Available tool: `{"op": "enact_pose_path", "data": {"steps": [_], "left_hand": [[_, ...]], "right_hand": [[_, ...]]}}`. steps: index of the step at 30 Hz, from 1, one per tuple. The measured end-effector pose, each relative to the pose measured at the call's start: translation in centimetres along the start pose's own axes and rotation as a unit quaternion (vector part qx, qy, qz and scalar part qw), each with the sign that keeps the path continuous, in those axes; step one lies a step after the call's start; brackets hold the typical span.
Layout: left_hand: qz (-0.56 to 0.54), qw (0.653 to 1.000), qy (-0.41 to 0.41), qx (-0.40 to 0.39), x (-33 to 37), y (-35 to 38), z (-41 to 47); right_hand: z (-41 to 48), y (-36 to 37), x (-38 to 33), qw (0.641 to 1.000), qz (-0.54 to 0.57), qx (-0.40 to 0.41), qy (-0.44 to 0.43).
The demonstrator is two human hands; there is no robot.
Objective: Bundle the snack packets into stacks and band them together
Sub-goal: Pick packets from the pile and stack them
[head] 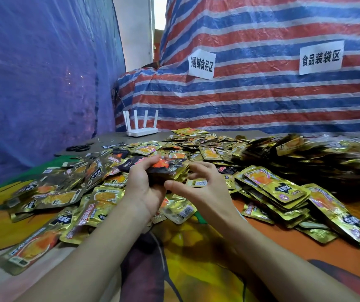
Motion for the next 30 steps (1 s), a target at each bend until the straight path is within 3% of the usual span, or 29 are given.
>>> {"op": "enact_pose_path", "data": {"steps": [5,7,11,15,19,24,26,28,30], "left_hand": [[0.01,0.999,-0.017,0.025,-0.1,-0.9,0.8],[0.01,0.999,-0.048,-0.021,0.3,-1.4,1.0],[0.014,0.97,-0.184,-0.16,1.0,-1.5,0.3],[0.084,0.944,-0.234,-0.218,1.5,-2.2,0.1],[0.137,0.922,-0.27,-0.24,1.4,-2.6,0.0],[0.173,0.891,-0.288,-0.304,0.6,-1.8,-0.8],[0.159,0.889,-0.282,-0.322,0.4,-1.6,-0.8],[0.157,0.888,-0.283,-0.327,0.2,-1.5,-0.8],[0.186,0.879,-0.287,-0.333,-0.1,-1.6,-0.9]], "right_hand": [[0.2,-0.3,0.1,0.999,-0.016,-0.034,0.022],[0.5,-0.8,0.2,0.999,0.001,-0.041,0.032],[0.8,-2.0,0.5,0.996,0.004,-0.085,0.027],[1.2,-3.1,0.8,0.988,-0.059,-0.14,0.017],[1.7,-3.5,1.3,0.979,-0.164,-0.117,-0.008],[1.2,-1.9,1.1,0.972,-0.178,-0.145,-0.049],[1.6,-2.1,1.5,0.977,-0.156,-0.147,-0.006],[2.3,-2.9,2.4,0.984,-0.125,-0.092,0.083],[2.4,-3.1,3.2,0.981,-0.012,-0.052,0.184]]}}
Point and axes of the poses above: each hand's wrist, its own z-axis towards the middle knuckle, its own y-axis out of the palm, x = y × z, the point moved 3 cm from there along z, towards the middle knuckle, and after that the axes turned 9 degrees about y, right-handed, at the moved point
